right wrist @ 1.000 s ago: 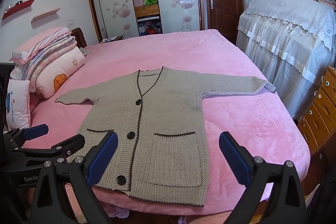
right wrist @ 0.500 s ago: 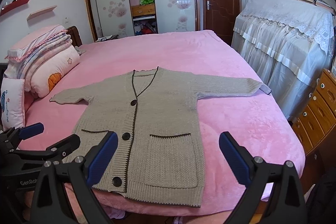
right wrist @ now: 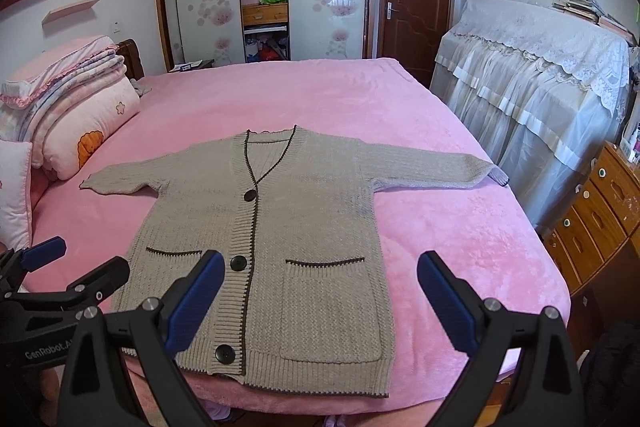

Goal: Fold large clothes
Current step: 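Grasp the cuff of a cardigan sleeve with the right gripper and lift it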

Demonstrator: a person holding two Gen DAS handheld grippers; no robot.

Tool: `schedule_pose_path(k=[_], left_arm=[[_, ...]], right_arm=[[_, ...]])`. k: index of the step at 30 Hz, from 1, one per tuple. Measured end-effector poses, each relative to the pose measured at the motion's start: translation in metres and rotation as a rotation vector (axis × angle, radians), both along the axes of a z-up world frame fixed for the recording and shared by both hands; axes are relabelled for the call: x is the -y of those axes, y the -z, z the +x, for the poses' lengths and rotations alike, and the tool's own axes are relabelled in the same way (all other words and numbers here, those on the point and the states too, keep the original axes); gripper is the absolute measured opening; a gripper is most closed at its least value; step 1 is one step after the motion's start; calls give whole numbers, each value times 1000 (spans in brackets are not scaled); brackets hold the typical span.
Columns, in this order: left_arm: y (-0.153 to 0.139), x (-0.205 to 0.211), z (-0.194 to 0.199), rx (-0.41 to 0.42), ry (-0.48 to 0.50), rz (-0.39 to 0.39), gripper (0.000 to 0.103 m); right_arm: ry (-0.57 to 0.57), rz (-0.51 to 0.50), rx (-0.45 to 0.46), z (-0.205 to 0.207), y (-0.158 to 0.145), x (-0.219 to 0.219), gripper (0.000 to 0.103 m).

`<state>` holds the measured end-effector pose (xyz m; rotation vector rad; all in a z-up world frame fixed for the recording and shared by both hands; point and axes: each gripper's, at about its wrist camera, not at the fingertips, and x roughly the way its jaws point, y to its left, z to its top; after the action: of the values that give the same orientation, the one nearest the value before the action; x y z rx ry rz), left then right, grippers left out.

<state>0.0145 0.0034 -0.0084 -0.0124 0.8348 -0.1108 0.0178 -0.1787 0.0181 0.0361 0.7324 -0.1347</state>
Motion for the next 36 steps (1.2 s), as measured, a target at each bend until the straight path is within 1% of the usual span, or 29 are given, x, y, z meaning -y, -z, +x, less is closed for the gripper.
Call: schedule_pose_path(k=[9, 12, 15, 18, 19, 25, 28, 30, 33, 35, 36], left_arm=[[-1, -15, 12, 18, -26, 5, 103], [-6, -11, 22, 35, -19, 25, 103], [-13, -1, 38, 46, 1, 42, 103], [-22, 21, 56, 79, 23, 74, 103], [-25, 33, 65, 97, 35, 96, 103], [-37, 99, 111, 136, 106, 145, 103], [-40, 135, 143, 148, 130, 165, 103], [-39, 162, 169, 138, 141, 182, 103], [-34, 203, 208, 122, 157, 196, 103], [-28, 236, 240, 112, 164, 216, 103], [-24, 245, 250, 108, 167, 221, 103]], right_arm=[[9, -13, 6, 9, -3, -5, 98], [10, -19, 10, 12, -5, -2, 98], [17, -13, 12, 21, -7, 10, 98], [43, 0, 26, 30, -12, 29, 98], [58, -4, 33, 33, -14, 37, 97], [136, -2, 72, 61, -29, 99, 94], [170, -19, 90, 81, -36, 141, 91], [187, -19, 95, 95, -40, 166, 90], [215, -14, 98, 120, -42, 219, 89], [239, -12, 78, 142, -38, 259, 88], [255, -7, 69, 152, -34, 279, 88]])
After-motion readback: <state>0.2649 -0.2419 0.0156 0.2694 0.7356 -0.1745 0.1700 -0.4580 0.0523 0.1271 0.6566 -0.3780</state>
